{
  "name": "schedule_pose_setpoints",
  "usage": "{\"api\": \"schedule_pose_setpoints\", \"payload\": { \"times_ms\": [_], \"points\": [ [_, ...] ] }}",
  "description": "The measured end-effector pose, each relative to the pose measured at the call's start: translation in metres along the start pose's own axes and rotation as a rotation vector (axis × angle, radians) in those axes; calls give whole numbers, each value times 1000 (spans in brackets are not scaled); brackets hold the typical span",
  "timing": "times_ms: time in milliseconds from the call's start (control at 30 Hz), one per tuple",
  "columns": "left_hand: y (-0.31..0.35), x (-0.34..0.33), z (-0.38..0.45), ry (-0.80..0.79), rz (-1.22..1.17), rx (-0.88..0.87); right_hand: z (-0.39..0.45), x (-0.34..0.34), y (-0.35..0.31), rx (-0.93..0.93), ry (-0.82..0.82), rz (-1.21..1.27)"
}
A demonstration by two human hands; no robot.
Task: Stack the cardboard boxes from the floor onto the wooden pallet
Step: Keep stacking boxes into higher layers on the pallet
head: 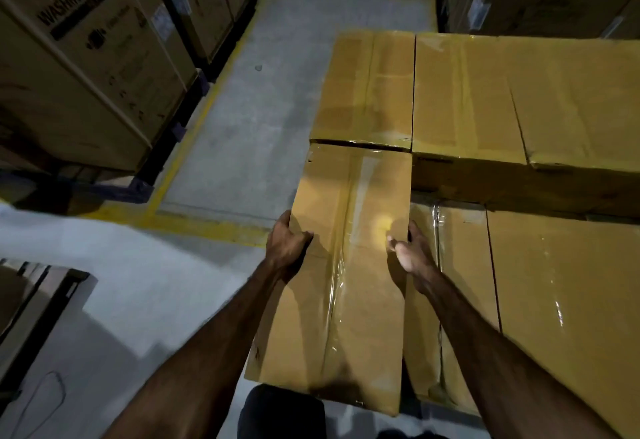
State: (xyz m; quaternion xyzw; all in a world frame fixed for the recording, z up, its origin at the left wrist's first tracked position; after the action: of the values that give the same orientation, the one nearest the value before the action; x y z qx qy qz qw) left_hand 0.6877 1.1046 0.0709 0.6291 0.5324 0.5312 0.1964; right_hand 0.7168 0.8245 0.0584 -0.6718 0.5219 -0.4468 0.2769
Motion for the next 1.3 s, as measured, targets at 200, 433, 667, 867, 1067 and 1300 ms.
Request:
{"api": "schedule_pose_setpoints", "payload": {
  "times_ms": [200, 433, 667, 867, 1067, 1300],
  "points": [
    [11, 0, -3, 33, -87, 5, 1, 0, -5, -11, 1, 5],
    [9, 6, -6, 42, -94, -3, -2, -3, -6, -8, -7, 16],
    [7, 5, -5, 44, -116, -12, -2, -8, -5, -12, 7, 26],
    [3, 6, -2, 50, -133, -2, -2, -7, -9, -6, 10, 31],
    [3, 4, 0, 43, -120, -41, -3, -6, -7, -22, 14, 55],
    [1, 1, 2, 45, -94, -47, -1, -6, -2, -14, 17, 37]
  ]
}}
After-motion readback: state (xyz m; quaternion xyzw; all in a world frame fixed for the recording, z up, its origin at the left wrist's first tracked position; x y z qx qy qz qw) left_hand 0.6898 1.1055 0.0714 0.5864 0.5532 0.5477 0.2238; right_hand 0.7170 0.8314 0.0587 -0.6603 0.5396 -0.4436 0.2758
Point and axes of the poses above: each hand's wrist, its own z-axis towards the middle knuckle, its own x-axis out of the back of the hand, y = z × x, the point moved 1 cm from there along z, towards the middle knuckle
